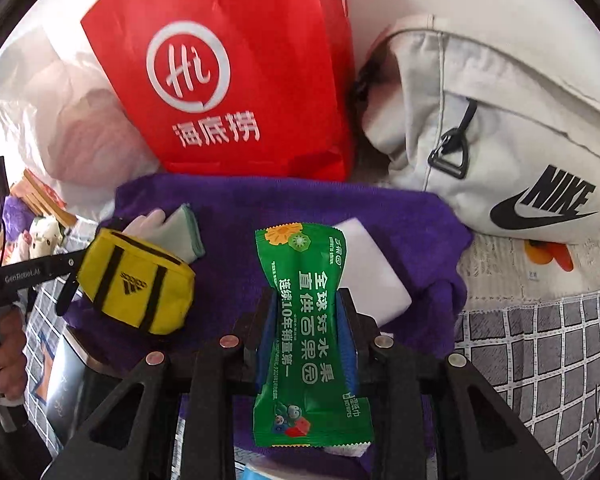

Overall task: Organize soft objects
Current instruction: 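Open both grippers to drop the strap and packet onto the purple towel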

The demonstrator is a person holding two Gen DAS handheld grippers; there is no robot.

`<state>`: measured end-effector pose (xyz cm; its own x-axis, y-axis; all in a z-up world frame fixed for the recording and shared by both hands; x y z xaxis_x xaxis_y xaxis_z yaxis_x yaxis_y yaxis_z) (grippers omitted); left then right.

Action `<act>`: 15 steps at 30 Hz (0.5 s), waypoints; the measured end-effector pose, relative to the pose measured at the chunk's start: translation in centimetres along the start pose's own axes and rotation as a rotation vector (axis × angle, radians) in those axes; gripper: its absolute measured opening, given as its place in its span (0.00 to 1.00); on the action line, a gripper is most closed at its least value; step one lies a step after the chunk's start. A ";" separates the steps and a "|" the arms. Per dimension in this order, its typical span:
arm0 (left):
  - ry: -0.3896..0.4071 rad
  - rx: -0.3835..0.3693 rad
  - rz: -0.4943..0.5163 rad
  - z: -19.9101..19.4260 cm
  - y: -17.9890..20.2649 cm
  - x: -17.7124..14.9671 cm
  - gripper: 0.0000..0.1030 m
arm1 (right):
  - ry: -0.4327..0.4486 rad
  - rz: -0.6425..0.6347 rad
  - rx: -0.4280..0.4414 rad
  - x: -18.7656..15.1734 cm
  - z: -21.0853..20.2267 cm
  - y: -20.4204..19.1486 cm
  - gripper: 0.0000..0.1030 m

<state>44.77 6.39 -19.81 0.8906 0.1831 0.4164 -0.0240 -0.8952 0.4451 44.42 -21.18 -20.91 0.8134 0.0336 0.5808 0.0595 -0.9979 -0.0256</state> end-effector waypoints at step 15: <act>0.010 -0.038 -0.022 -0.3 -0.3 0.2 0.19 | -0.029 0.002 0.009 -0.2 1.6 -0.6 0.30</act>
<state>44.84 6.81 -19.59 0.8867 0.2066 0.4136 -0.0219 -0.8749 0.4838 45.11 -20.50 -22.30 0.8299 0.0330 0.5570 0.0624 -0.9975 -0.0340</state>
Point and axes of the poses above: each gripper's, at about its wrist camera, not at the fingertips, and z roughly the way its jaws point, y to its right, x to its top, the point moved 3 cm from there along z, roughly the way its jaws point, and after that the axes turned 11 degrees about -x, right-handed, at the moved point
